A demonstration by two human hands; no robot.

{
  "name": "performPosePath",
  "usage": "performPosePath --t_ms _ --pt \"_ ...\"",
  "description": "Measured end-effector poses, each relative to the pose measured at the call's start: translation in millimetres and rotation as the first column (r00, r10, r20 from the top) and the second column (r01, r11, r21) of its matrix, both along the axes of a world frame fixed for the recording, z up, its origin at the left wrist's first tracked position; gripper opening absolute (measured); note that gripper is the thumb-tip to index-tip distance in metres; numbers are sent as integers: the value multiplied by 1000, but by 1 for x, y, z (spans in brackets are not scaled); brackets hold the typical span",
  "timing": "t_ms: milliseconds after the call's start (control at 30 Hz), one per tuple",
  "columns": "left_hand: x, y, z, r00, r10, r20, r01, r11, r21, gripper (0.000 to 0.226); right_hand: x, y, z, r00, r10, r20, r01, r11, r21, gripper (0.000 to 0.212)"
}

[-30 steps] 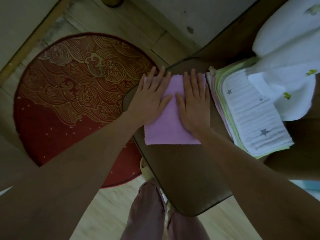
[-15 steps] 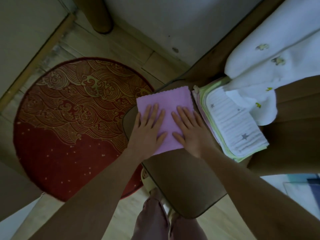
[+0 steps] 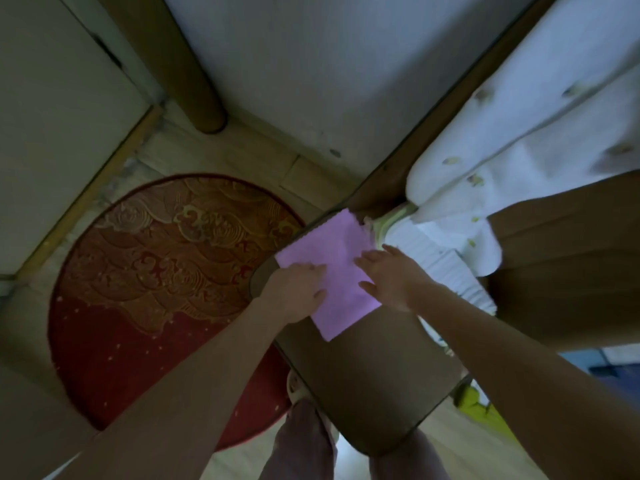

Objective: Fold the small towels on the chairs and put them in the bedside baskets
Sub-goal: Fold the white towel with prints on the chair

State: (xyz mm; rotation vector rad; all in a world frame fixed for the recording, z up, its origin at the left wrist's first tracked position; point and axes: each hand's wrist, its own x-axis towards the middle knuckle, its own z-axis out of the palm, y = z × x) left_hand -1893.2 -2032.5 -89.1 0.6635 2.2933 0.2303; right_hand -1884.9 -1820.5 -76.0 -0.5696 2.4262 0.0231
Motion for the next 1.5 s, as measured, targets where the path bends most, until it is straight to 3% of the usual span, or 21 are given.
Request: performPosePath --t_ms 100,233,367,467,567,633,700,800,867,933,1000,1067,1133,1233,1300,1400,1500 --pt "-22 21 49 989 146 0 -145 980 134 44 -8 10 66 985 -161 -63 155 983 -96 46" --pt "-36 71 122 938 342 55 -334 847 413 36 -17 61 162 941 -183 -285 141 977 -162 36" --pt "-32 136 185 916 378 136 -389 752 532 29 -27 135 234 871 61 -488 -54 998 27 31" --pt "-29 181 212 917 375 139 -392 772 501 36 -30 189 252 805 156 -573 -46 978 202 53" --pt "-25 209 227 927 354 124 -369 805 464 35 -20 220 251 856 205 -474 -34 938 344 70" --pt "-22 218 234 926 354 131 -374 817 438 36 -19 234 248 870 327 -369 -115 862 493 65" --pt "-19 218 238 919 364 152 -393 816 424 37 -22 240 258 874 390 -291 -197 830 522 57" --pt "-14 211 246 902 400 164 -430 791 434 34 -39 243 273 869 356 -344 -238 909 341 46" --pt "-13 209 259 881 441 168 -466 756 459 34 -44 233 291 907 211 -364 -172 976 136 35" --pt "-14 209 274 850 491 192 -516 703 489 35 -46 217 313 938 -11 -346 -7 999 -50 34" --pt "-12 205 285 806 526 270 -582 627 517 41 -45 203 336 943 -196 -267 125 957 -262 38" --pt "-3 195 298 778 522 349 -621 553 556 60 -40 186 359 945 -290 -154 191 867 -460 38" --pt "8 182 310 785 478 394 -609 475 636 68 -32 168 382 950 -311 -37 232 780 -581 32" --pt "22 153 333 775 550 312 -560 368 742 64 -11 135 411 956 -284 77 251 650 -717 15" --pt "33 130 351 783 523 336 -556 347 755 52 3 113 429 955 -277 103 260 623 -738 20" --pt "64 97 381 830 443 339 -526 421 739 23 24 81 452 957 -278 89 247 609 -754 16" --pt "98 60 395 826 474 305 -516 420 747 16 48 51 473 946 -319 60 243 576 -780 24"
